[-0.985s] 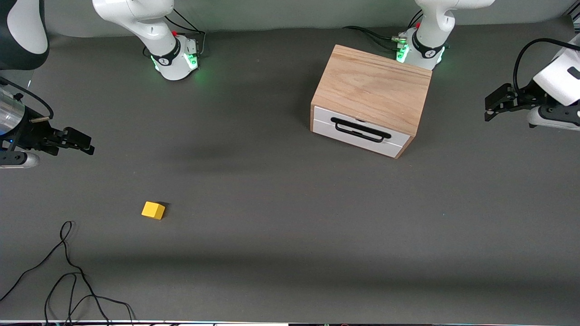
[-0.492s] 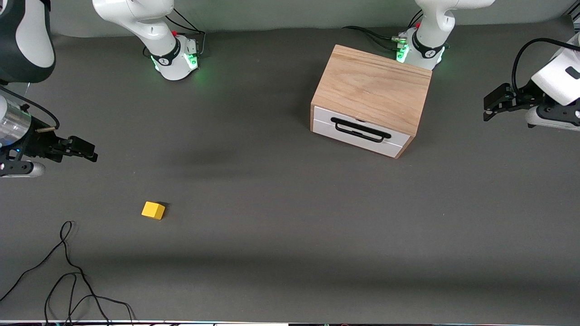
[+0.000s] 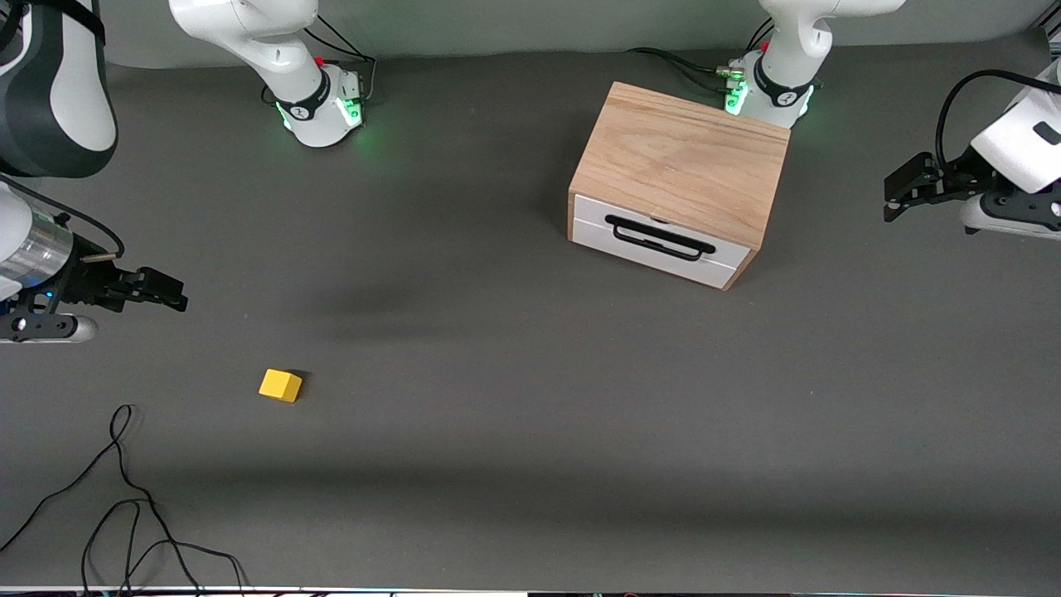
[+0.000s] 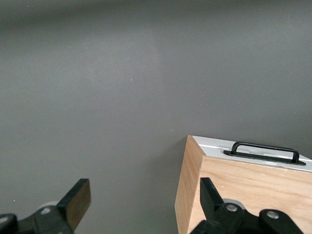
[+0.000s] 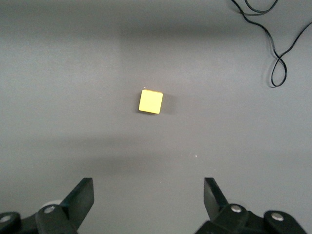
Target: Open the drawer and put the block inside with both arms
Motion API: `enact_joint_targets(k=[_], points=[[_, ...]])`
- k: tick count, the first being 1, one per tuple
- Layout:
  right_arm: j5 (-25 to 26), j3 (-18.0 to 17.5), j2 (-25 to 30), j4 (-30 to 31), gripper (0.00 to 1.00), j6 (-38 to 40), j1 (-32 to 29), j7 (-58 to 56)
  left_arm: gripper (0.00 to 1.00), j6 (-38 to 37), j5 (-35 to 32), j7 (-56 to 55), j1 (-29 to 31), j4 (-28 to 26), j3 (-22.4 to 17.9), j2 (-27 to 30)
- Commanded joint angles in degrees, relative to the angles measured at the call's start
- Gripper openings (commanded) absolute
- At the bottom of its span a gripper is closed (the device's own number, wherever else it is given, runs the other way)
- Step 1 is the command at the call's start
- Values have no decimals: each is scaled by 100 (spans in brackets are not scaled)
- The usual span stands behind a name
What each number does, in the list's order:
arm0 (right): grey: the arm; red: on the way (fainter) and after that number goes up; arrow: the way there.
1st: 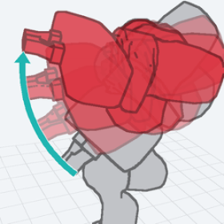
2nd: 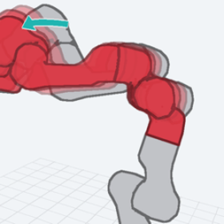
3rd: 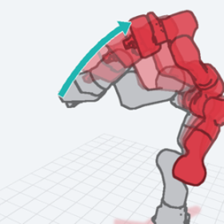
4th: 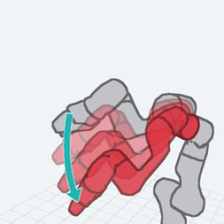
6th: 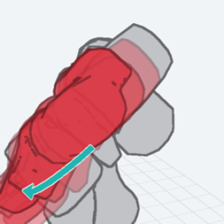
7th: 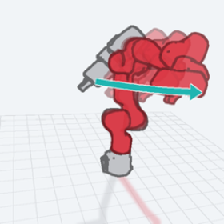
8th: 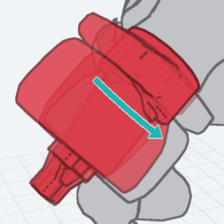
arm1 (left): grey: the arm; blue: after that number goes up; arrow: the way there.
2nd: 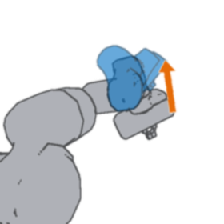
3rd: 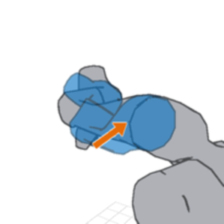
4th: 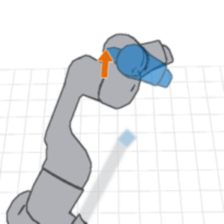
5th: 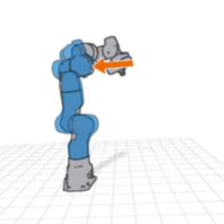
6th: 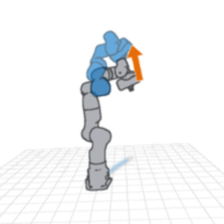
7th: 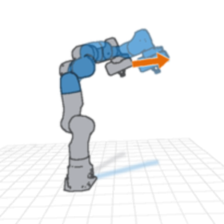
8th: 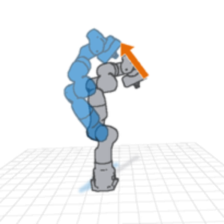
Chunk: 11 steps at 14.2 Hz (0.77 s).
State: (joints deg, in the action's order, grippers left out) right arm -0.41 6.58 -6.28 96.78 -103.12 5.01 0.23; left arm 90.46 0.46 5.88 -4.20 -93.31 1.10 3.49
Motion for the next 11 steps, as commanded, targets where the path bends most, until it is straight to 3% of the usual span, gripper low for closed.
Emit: enact_joint_targets(k=[1,11], points=[[14,10,-83,-45,100,-68,0,-5,100,-72,-108,71,112,-20,145,73],[14,18,-92,78,100,-51,-26,-5,100,-72,-108,71,112,-29,127,73]])
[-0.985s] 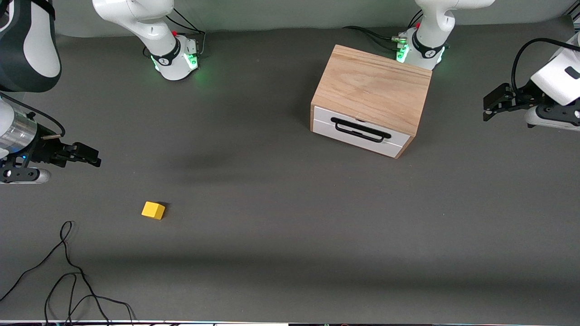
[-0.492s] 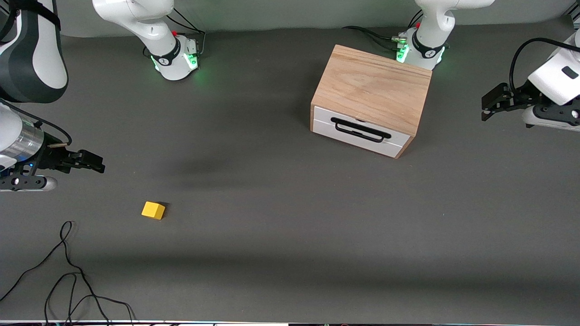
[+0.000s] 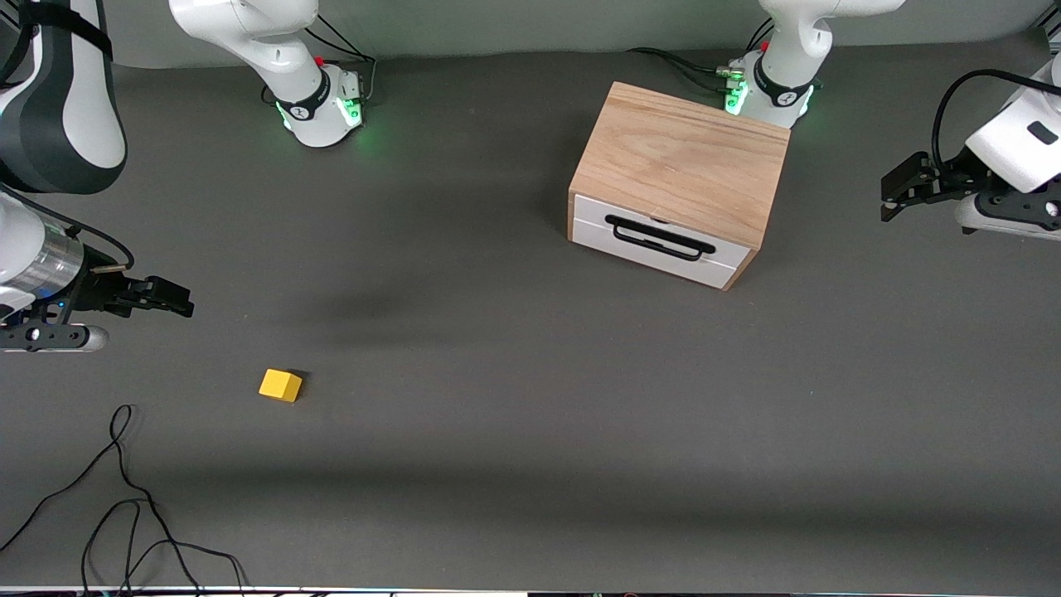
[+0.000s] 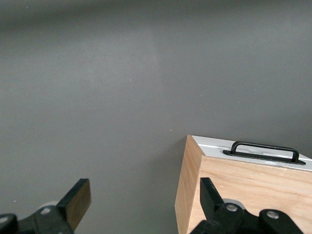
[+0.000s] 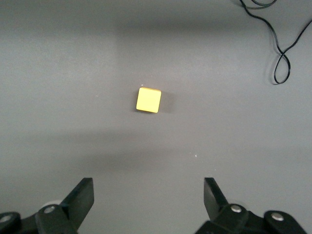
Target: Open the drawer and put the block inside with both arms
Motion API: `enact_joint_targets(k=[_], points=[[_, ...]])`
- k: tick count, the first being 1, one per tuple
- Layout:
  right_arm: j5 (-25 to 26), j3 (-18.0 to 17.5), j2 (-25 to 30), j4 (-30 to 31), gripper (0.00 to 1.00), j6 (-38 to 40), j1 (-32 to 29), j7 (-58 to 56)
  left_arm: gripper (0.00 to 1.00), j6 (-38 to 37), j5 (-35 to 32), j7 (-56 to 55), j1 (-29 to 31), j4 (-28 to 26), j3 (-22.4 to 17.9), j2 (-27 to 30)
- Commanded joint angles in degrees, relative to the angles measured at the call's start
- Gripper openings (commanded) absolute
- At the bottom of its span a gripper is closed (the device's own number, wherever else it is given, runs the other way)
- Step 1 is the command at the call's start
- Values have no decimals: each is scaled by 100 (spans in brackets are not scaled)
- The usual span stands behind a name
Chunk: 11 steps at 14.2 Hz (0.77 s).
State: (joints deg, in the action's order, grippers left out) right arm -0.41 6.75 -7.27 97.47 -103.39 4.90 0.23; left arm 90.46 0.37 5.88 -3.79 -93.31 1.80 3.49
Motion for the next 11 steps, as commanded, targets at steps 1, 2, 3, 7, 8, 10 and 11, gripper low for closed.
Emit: enact_joint_targets(k=[1,2,3,7,8,10,11], points=[[23,2,6,9,100,-14,-15,-5,100,-72,-98,71,71,-29,49,73],[32,-7,6,9,100,-14,-7,-5,100,-72,-98,71,80,-38,49,73],[32,-7,6,9,100,-5,-7,-5,100,-81,-98,79,80,-38,49,73],[32,-7,-29,52,100,-31,2,-5,100,-81,-98,80,80,-46,49,73],[32,-7,-38,53,100,-32,2,-5,100,-81,-98,80,80,-46,49,64],[32,-7,-55,53,100,-40,2,-5,100,-81,-98,80,80,-73,40,73],[14,-7,-108,53,100,-49,2,-5,100,-81,-98,80,80,-73,40,73]])
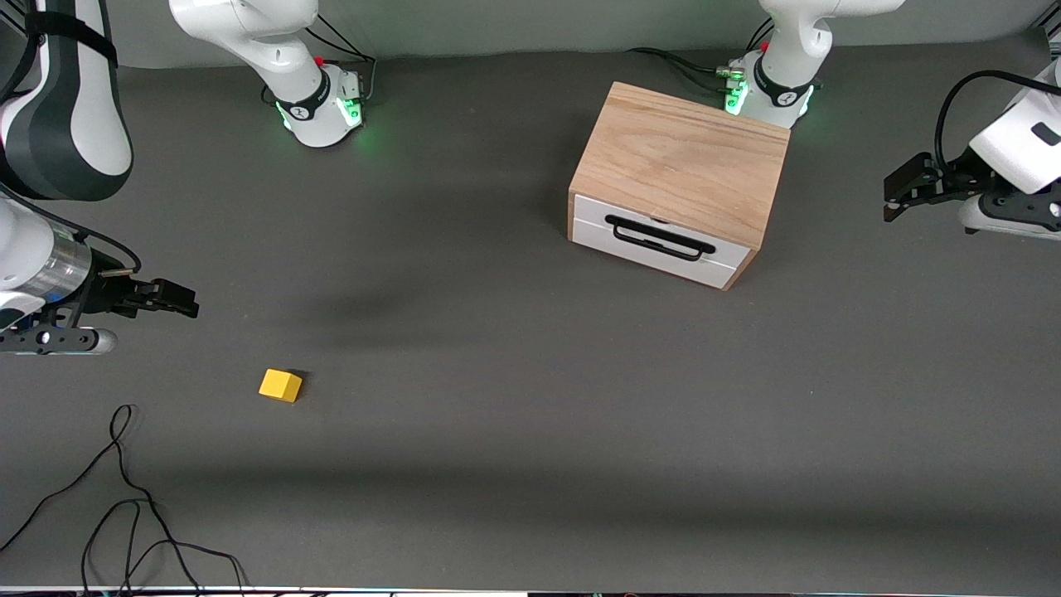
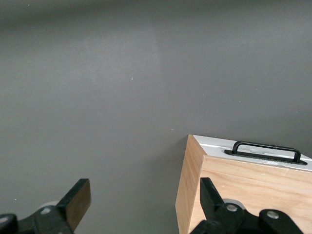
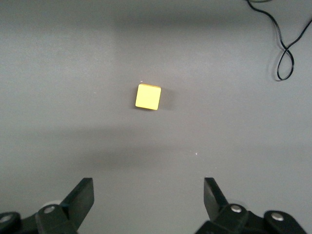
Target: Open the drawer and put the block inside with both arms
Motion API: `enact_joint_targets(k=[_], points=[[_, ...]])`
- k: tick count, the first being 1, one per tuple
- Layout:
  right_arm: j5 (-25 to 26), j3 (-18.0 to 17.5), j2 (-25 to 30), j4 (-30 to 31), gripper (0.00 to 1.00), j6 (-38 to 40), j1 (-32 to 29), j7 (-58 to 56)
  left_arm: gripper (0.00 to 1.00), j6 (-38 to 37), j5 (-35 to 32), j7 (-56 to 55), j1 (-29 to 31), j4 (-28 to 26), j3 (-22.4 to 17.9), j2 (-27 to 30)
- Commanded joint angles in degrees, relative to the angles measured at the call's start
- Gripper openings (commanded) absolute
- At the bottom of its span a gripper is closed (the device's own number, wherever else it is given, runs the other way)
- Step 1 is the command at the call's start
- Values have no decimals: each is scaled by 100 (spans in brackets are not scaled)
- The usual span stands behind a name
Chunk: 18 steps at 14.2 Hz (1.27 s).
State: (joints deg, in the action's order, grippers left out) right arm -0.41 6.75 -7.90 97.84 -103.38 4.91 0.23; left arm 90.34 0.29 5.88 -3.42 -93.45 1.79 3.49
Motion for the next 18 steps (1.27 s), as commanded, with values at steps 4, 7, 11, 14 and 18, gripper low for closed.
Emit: enact_joint_targets(k=[4,7,11,14,18], points=[[-3,-7,-238,24,100,-287,1,4,100,-60,-90,80,43,-60,40,73],[-3,-7,-326,51,100,-393,10,4,100,-69,-90,80,43,-60,40,73],[-3,-7,-300,59,100,-253,19,-5,100,-78,-90,1,35,-51,40,12],[-12,-7,-344,33,100,-305,10,4,100,-280,-82,-17,35,2,40,-111],[-21,-7,-397,15,100,-410,19,48,100,-447,-82,-270,-79,-16,102,-260]])
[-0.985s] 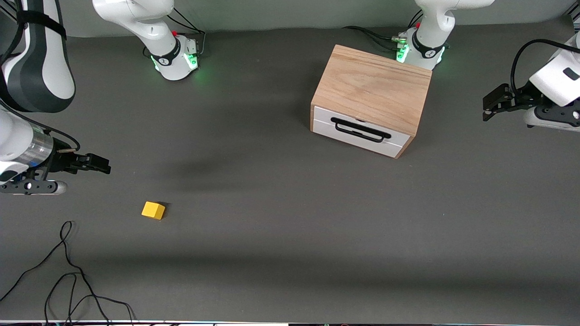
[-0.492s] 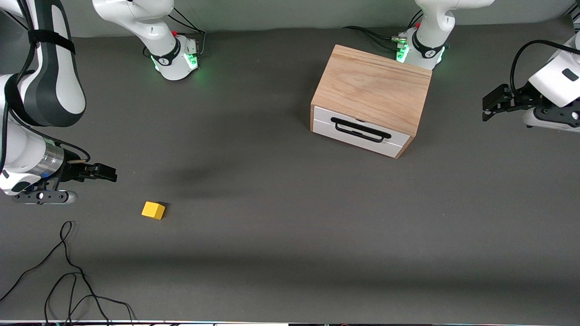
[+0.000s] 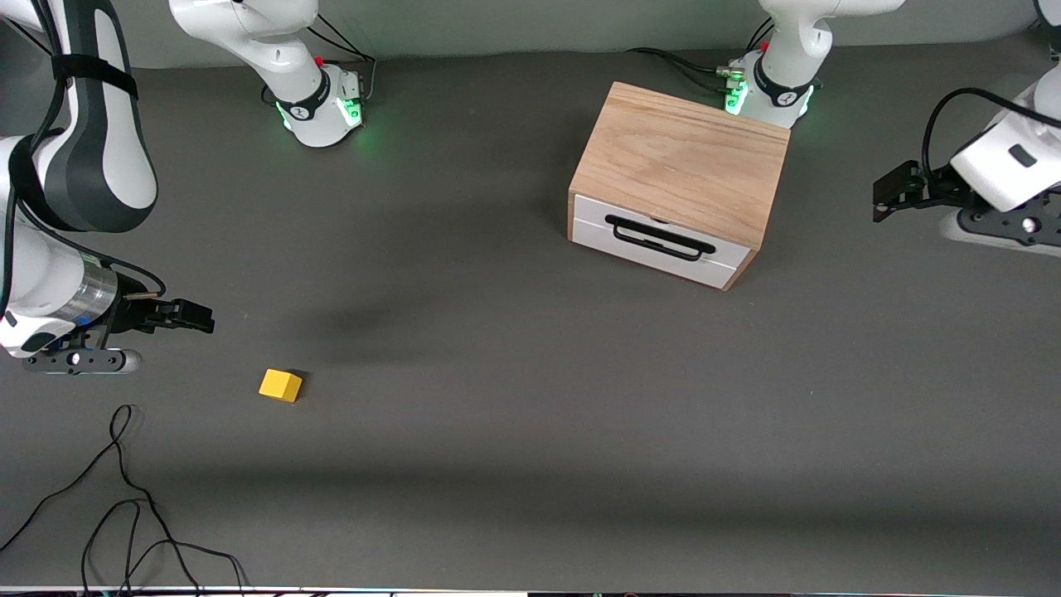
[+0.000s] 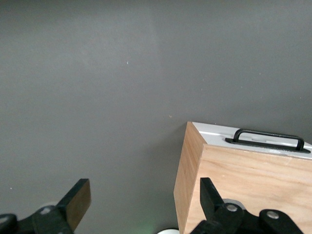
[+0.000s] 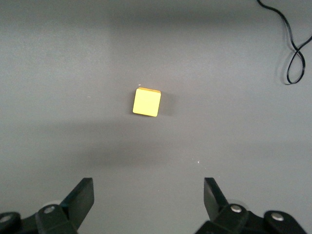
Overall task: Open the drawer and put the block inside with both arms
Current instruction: 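Reach the left gripper to the drawer handle while the right gripper approaches the cube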
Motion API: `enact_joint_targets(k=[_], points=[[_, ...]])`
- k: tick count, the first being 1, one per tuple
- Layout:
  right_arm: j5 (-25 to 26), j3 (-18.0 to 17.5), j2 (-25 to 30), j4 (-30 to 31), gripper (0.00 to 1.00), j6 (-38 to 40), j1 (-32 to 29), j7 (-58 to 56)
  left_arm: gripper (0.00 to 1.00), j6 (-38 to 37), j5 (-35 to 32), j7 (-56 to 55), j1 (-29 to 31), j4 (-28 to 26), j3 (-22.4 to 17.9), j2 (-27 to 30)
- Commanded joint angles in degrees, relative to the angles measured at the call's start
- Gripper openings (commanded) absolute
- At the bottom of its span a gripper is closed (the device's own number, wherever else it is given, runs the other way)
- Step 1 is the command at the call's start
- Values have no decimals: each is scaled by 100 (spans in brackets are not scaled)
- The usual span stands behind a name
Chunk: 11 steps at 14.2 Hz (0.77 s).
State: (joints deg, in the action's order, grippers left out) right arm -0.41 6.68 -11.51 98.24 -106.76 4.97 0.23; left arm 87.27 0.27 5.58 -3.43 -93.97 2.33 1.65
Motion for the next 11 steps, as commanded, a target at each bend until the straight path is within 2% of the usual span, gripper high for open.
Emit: enact_joint_targets(k=[1,5,8,11], points=[[-21,0,-44,-25,100,-82,13,48,100,-123,-54,-599,-114,45,83,-138],[-21,0,-184,-33,100,-222,22,74,100,-53,16,-2934,-421,45,364,-471],[-30,-9,-246,-33,100,-336,40,92,100,-44,61,-4193,-737,45,399,-971],[-30,-9,-273,-16,100,-372,48,92,100,88,201,-5957,-1150,45,399,-1534]])
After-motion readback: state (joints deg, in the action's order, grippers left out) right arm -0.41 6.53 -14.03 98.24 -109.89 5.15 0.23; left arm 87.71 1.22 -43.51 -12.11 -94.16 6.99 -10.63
